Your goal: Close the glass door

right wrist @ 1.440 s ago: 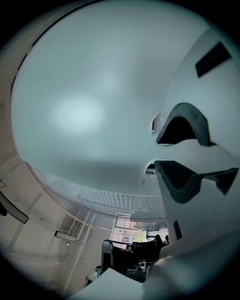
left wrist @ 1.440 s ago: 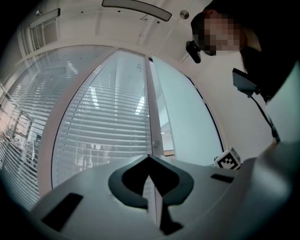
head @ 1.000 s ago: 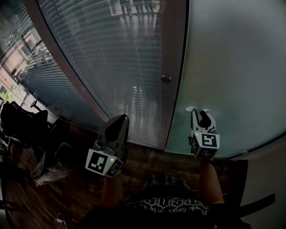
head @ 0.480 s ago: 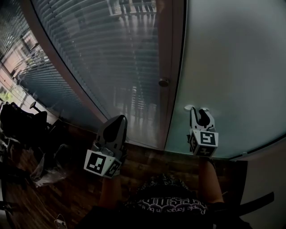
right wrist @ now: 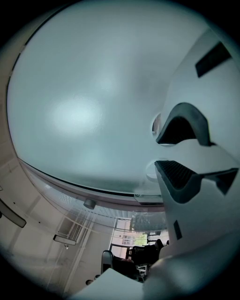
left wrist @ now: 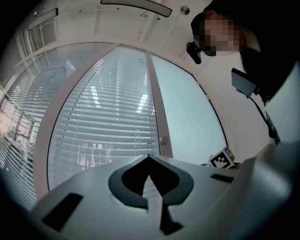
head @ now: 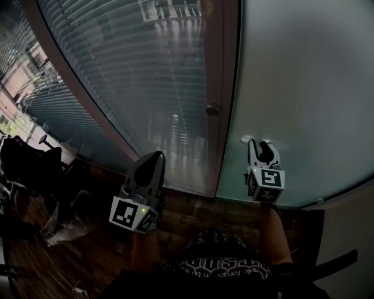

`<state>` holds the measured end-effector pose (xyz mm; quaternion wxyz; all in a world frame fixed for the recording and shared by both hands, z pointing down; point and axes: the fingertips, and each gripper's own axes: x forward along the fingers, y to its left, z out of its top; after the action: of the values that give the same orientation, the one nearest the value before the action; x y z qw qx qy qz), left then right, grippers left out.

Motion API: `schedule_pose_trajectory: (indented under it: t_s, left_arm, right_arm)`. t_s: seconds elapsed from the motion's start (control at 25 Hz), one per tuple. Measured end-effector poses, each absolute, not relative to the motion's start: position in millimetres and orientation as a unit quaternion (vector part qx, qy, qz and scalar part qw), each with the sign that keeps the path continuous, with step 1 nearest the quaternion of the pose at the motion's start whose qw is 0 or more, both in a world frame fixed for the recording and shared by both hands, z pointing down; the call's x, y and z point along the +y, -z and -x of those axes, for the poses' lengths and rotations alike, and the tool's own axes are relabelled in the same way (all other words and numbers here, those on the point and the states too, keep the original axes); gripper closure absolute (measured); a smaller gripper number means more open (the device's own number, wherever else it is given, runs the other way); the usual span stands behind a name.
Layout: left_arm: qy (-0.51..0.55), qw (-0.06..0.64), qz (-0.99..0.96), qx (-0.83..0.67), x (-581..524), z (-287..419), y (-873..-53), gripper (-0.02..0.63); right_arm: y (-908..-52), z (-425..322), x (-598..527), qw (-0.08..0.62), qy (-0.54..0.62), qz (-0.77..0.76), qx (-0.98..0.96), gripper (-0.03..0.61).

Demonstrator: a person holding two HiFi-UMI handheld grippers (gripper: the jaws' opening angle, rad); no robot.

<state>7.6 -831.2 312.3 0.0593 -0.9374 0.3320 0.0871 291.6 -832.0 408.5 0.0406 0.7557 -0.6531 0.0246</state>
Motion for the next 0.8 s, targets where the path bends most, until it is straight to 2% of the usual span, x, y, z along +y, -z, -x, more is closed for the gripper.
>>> schedule_pose_trajectory:
  t_s: [0.8]
  left_arm:
    - [-0.077, 0.057, 0.938, 0.332, -837.8, -12.5, -318.1, 0.612]
  right_arm:
    - [-409.4, -298.2, -844.6, 0.039, -0.024, -0.754, -0.655, 0.468]
